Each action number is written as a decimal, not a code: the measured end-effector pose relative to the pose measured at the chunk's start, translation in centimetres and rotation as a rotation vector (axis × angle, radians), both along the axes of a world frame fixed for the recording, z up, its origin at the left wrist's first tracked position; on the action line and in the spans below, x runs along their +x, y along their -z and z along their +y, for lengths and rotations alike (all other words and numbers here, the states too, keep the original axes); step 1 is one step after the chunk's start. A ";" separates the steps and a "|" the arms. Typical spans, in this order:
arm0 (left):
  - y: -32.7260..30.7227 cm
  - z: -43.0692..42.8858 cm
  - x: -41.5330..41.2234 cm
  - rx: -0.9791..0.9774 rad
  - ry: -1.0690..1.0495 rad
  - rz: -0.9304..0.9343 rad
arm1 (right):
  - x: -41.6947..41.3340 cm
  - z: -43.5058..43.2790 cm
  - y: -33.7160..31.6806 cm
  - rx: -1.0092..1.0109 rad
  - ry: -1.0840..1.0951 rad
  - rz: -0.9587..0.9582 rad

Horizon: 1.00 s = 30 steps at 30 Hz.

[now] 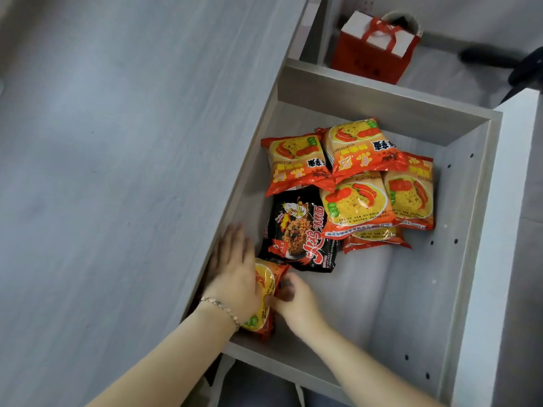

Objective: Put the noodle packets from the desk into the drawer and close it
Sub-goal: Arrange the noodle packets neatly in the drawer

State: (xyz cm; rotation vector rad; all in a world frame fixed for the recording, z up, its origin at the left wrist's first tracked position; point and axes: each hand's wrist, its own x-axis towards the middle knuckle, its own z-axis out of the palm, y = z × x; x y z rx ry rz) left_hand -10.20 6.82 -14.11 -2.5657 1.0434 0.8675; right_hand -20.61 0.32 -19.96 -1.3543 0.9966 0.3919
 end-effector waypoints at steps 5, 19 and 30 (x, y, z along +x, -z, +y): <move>1.1 -0.7 1.2 0.083 0.041 0.116 | 0.3 -0.6 -0.1 -0.035 -0.051 -0.030; 1.5 -1.7 0.7 0.357 0.034 0.085 | 1.4 -13.0 -3.0 -0.094 0.953 0.071; -2.8 -5.4 1.6 -0.548 -0.527 0.369 | -0.7 -13.1 -4.3 -0.092 0.860 -0.016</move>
